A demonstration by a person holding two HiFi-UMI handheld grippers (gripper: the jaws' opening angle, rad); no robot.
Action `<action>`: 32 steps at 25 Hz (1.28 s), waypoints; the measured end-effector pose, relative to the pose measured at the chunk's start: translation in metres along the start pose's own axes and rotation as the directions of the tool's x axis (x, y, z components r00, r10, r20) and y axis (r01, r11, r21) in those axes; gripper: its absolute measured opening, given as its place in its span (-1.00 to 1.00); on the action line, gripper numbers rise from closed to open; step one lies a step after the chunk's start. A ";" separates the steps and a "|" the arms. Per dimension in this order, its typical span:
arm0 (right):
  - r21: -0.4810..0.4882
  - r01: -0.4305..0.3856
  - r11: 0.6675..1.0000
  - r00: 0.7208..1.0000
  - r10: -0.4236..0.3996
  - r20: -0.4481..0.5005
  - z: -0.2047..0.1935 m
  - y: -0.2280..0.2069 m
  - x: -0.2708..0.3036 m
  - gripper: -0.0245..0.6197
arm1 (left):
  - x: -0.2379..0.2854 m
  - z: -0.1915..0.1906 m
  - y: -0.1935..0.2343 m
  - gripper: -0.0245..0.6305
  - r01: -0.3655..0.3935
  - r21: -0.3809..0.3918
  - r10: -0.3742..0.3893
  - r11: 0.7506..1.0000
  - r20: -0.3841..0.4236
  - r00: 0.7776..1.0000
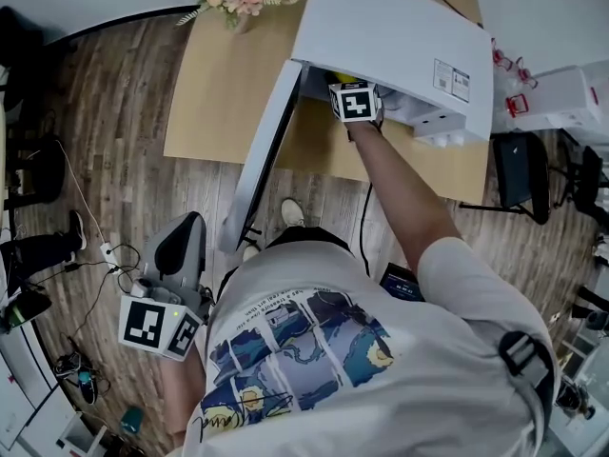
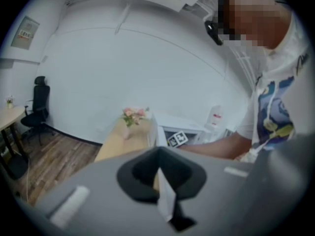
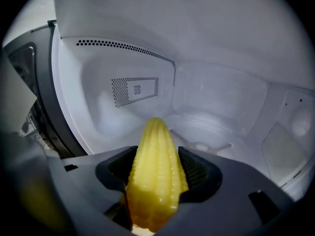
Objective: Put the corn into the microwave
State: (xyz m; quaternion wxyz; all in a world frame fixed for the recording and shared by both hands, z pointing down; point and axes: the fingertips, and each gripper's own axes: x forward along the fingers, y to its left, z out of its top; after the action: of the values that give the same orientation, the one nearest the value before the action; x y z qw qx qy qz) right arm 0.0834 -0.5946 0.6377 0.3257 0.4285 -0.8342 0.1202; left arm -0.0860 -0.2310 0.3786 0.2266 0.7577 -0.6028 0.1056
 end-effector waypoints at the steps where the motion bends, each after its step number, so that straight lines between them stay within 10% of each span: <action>1: 0.002 0.002 1.000 1.000 -0.002 0.001 0.001 0.000 0.001 -0.12 | 0.000 -0.001 0.001 -0.90 -0.002 -0.003 0.002 1.000 -0.002 1.000; 32: 0.097 0.020 0.995 0.998 -0.026 0.061 -0.015 -0.001 -0.062 -0.09 | -0.023 -0.013 0.004 -0.90 0.133 0.043 -0.133 0.990 -0.011 0.991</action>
State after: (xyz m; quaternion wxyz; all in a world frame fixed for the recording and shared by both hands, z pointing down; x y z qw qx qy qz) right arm 0.1171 -0.5489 0.6091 0.2797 0.4568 -0.8322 0.1431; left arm -0.0942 -0.2054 0.3811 0.2192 0.8005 -0.5475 0.1062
